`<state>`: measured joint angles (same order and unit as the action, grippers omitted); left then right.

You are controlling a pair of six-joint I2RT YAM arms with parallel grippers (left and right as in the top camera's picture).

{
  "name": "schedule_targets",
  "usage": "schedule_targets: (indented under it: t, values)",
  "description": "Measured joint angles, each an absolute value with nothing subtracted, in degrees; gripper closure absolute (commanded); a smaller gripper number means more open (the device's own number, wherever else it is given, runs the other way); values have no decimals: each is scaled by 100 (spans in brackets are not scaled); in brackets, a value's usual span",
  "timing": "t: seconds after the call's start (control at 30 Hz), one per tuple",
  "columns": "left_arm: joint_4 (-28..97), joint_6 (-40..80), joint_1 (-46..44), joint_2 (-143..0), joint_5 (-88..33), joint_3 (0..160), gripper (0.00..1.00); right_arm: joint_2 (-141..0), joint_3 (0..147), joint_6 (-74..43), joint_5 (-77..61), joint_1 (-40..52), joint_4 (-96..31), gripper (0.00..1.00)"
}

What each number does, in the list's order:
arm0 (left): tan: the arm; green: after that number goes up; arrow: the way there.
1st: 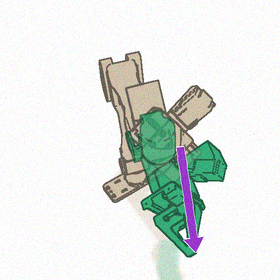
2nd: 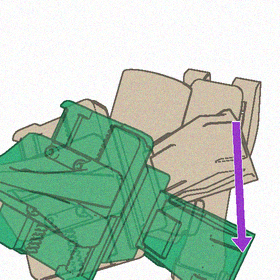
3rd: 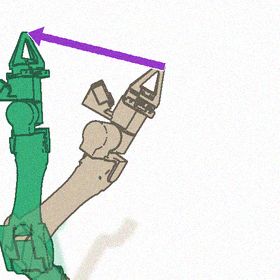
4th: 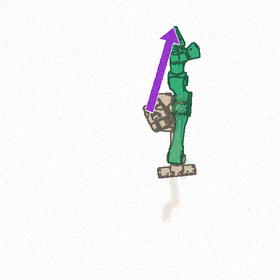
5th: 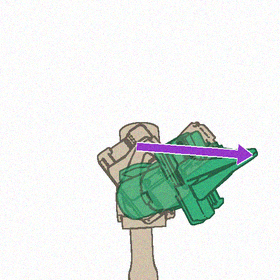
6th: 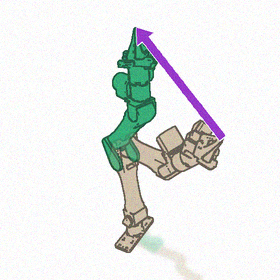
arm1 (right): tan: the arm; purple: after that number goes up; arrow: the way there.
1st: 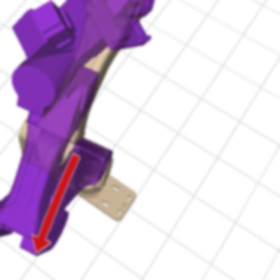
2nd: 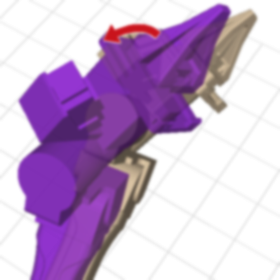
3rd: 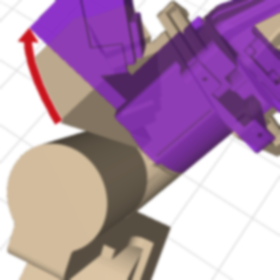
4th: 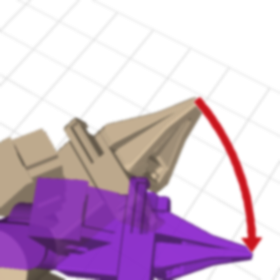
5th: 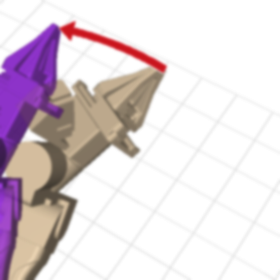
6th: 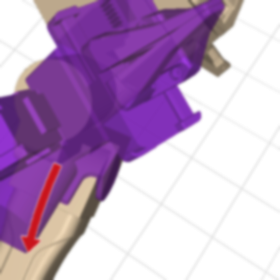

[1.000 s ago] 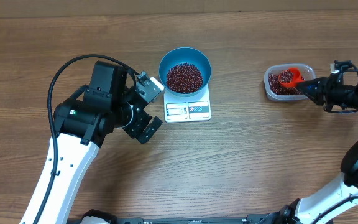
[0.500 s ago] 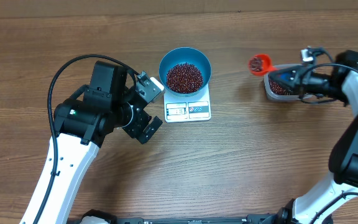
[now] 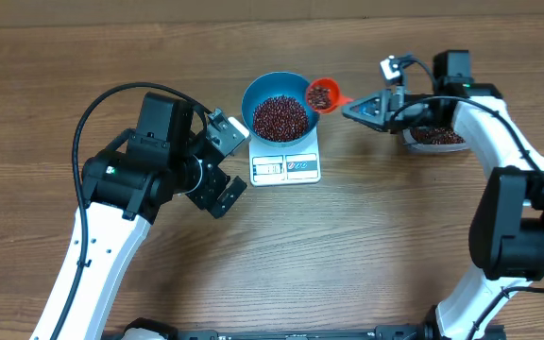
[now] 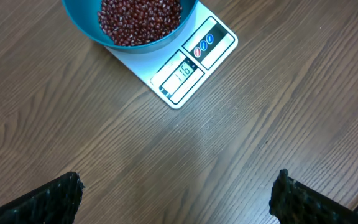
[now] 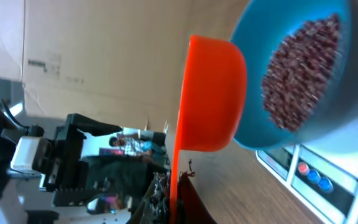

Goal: Scoop item into bowl and weigh 150g on scale
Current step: 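Lift the filled red scoop and carry it toward the blue bowl, then hold the red scoop over the blue bowl, tipping slightly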

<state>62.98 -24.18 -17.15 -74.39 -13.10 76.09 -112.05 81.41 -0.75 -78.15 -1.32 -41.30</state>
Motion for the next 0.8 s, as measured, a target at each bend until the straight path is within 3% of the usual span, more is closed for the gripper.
schedule_targets:
  t: [0.43, 0.8]
  values:
    - [6298, -2418, -1715, -7439, -1308, 7609, 0, -11205, 8138, -344, -6473, 801, -2961, 96]
    - [6298, -2418, -1715, -7439, -1310, 7609, 0, -11205, 8138, -346, -5848, 906, -2661, 97]
